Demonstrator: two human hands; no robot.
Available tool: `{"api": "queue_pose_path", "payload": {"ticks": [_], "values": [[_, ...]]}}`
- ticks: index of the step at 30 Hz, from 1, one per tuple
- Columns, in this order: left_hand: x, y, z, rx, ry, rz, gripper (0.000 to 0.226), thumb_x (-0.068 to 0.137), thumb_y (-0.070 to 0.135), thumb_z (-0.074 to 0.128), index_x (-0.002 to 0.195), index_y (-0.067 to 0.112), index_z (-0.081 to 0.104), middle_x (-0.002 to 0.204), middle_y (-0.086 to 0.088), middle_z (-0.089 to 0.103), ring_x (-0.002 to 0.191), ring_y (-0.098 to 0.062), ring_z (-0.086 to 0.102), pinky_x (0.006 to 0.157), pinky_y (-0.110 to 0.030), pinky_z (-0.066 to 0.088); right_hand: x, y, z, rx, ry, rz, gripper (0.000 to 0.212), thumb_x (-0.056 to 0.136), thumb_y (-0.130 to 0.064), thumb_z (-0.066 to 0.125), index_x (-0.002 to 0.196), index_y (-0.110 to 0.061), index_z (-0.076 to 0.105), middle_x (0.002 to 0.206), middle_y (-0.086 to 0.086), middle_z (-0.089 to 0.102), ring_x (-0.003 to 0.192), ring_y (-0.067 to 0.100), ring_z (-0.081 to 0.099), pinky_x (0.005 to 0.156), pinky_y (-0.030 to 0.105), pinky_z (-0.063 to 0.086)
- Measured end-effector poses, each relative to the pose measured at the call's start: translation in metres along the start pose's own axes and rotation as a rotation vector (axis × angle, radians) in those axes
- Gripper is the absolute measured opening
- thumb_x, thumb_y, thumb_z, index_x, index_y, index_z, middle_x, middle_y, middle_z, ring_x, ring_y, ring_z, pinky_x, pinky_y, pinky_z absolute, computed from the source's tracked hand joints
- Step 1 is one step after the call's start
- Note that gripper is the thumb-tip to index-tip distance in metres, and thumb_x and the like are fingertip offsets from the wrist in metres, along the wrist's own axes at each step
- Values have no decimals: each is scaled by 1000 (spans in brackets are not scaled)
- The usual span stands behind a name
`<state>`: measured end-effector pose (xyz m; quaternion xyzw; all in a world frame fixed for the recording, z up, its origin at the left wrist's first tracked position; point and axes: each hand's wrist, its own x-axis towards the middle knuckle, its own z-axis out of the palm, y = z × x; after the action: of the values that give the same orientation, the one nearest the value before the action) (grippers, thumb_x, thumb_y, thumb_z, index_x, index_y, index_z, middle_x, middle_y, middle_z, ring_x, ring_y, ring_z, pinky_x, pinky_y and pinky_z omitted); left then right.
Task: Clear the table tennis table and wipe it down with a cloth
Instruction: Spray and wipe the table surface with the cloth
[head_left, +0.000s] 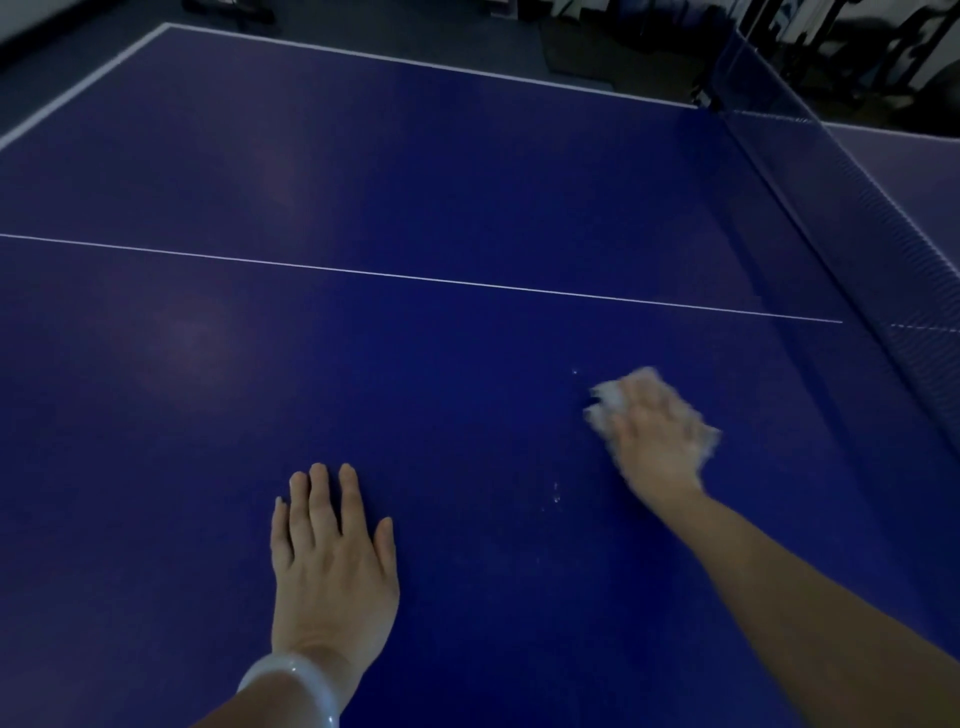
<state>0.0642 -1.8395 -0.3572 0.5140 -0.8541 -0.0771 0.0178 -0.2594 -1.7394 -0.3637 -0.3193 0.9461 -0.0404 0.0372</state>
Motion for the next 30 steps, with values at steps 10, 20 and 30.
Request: {"api": "queue_pose_path", "payload": {"ticks": [10,20,30], "values": [[2,-3,3,51,-9,18,66,97,43,17,148,3,29,153,-23,31,145,-36,23,117,-54,23,91,-54,-39,211,-155,429,57,100,-52,31,151,-27,27,157,12,25,143,40,24,112,67,17],[4,0,2,65,-33,-5,69,95,47,8,150,7,17,157,-18,24,148,-32,16,121,-49,14,-25,-219,21,-7,-185,-615,59,102,-40,18,156,-24,0,163,4,-15,148,27,-18,117,55,-11],[1,0,-2,38,-30,6,71,94,47,0,153,9,14,159,-18,16,149,-32,8,122,-47,4,26,11,-10,6,-98,358,63,100,-56,7,156,-27,1,164,7,-8,150,32,-6,112,69,-3]]}}
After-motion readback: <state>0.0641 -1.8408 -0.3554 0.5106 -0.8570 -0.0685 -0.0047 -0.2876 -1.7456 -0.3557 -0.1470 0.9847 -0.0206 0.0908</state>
